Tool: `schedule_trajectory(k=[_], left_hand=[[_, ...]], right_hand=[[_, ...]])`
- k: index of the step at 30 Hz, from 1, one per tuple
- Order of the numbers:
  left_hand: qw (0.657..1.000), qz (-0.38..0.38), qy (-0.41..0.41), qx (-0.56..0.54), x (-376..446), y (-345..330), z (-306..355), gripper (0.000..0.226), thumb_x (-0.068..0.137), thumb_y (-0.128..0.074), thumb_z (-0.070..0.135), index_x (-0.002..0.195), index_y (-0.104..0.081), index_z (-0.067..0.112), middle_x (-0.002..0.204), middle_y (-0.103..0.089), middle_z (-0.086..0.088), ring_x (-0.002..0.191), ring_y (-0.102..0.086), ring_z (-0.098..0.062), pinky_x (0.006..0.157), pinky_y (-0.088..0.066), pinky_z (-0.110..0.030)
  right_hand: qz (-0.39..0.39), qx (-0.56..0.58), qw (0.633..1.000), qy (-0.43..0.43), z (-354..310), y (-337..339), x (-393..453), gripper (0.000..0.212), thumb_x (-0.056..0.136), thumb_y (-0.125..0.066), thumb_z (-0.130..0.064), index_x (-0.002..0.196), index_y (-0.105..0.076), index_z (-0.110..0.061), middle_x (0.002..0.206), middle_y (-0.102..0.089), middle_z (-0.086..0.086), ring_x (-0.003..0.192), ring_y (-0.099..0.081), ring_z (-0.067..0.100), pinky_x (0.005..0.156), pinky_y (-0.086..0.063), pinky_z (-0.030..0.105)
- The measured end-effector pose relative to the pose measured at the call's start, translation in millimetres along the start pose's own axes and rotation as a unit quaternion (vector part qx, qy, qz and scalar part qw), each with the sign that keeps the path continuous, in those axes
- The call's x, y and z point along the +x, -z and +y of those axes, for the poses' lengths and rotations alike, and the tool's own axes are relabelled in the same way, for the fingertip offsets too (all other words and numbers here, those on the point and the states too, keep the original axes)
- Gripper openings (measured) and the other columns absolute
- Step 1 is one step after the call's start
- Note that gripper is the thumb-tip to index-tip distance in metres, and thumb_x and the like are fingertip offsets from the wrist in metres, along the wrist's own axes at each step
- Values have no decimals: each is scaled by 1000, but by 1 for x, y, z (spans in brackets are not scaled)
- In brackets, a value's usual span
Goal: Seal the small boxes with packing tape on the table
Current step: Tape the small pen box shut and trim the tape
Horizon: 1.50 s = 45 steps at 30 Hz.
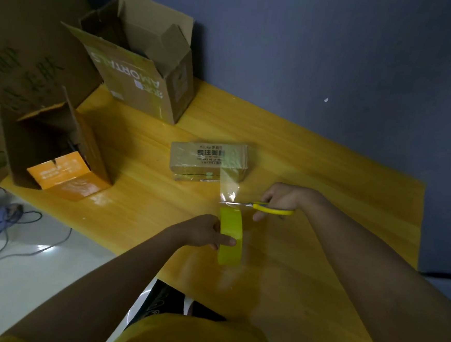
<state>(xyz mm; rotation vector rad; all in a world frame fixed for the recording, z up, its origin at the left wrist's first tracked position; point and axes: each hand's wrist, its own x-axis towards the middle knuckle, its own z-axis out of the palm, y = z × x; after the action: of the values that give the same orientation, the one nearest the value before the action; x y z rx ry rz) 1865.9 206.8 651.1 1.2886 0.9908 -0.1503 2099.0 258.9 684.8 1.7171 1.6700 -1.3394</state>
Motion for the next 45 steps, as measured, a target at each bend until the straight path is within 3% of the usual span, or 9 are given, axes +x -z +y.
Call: schedule_trajectory(k=[5, 10, 18, 22, 27, 31, 33, 41, 45], left_hand=[[1000, -1, -1, 4, -2, -2, -1, 26, 86, -70, 33, 102, -68, 13, 105, -71, -9, 95, -68, -26, 87, -54, -35], [1000, 2, -8, -8, -6, -4, 2, 15, 89, -68, 25, 99, -62, 15, 98, -67, -4, 80, -65, -13, 73, -53, -18], [1000, -1, 0, 11, -7, -6, 0, 26, 88, -68, 29, 107, -61, 12, 107, -68, -8, 90, -67, -21, 83, -53, -30], [1000, 16, -4, 14, -7, -6, 1, 24, 87, -69, 33, 102, -59, 18, 100, -68, -3, 86, -67, -19, 81, -53, -30], [999, 24, 0, 29, -9, -7, 2, 30, 86, -68, 37, 105, -55, 18, 96, -64, 1, 78, -63, -10, 70, -49, -20], [999, 17, -5, 35, -10, -6, 4, 21, 88, -66, 35, 100, -56, 22, 93, -64, 4, 76, -62, -8, 67, -48, -16], [999, 17, -1, 39, -11, -5, 7, 17, 90, -65, 34, 98, -54, 24, 89, -62, 9, 74, -60, -5, 63, -46, -12], [999, 17, -8, 30, -9, -5, 17, 10, 93, -61, 27, 98, -58, 19, 88, -61, 10, 76, -58, 0, 60, -44, -6], [994, 19, 6, 108, 2, -9, 35, 28, 91, -62, 35, 97, -58, 9, 91, -61, -8, 75, -57, -9, 60, -41, -16]], right_hand=[[1, 0, 1000, 11, -4, 6, -3, 39, 59, -87, -49, 74, -74, -16, 50, -56, -9, 55, -57, 15, 59, -45, 28], [16, -27, 1000, 5, -3, 6, -5, 49, 61, -82, -60, 77, -72, -15, 68, -56, -5, 68, -52, 12, 61, -39, 26], [-6, -25, 1000, -10, -8, 3, -13, 42, 74, -68, -66, 76, -56, -26, 82, -50, -10, 86, -50, 15, 62, -38, 23], [-14, -28, 999, -27, -3, -9, -9, 55, 72, -66, -71, 104, -56, -26, 104, -49, -6, 100, -48, 16, 78, -39, 27], [95, -45, 994, -42, 6, -30, 8, 85, 71, -67, -70, 134, -52, -16, 132, -55, 3, 120, -53, 23, 94, -45, 29], [189, -227, 953, -60, 14, -39, 14, 63, 89, -52, -60, 134, -50, -15, 136, -54, 8, 124, -50, 29, 99, -42, 36], [221, -246, 940, -79, 20, -47, 15, 56, 92, -49, -54, 130, -51, -13, 135, -53, 8, 126, -48, 28, 101, -37, 35], [286, -70, 934, -204, 57, -80, 6, 58, 93, -48, -53, 131, -48, -9, 133, -51, 11, 125, -47, 31, 99, -39, 37], [302, -26, 915, -265, 86, -87, -10, 60, 95, -46, -54, 132, -45, -7, 134, -49, 11, 125, -46, 30, 97, -39, 36]])
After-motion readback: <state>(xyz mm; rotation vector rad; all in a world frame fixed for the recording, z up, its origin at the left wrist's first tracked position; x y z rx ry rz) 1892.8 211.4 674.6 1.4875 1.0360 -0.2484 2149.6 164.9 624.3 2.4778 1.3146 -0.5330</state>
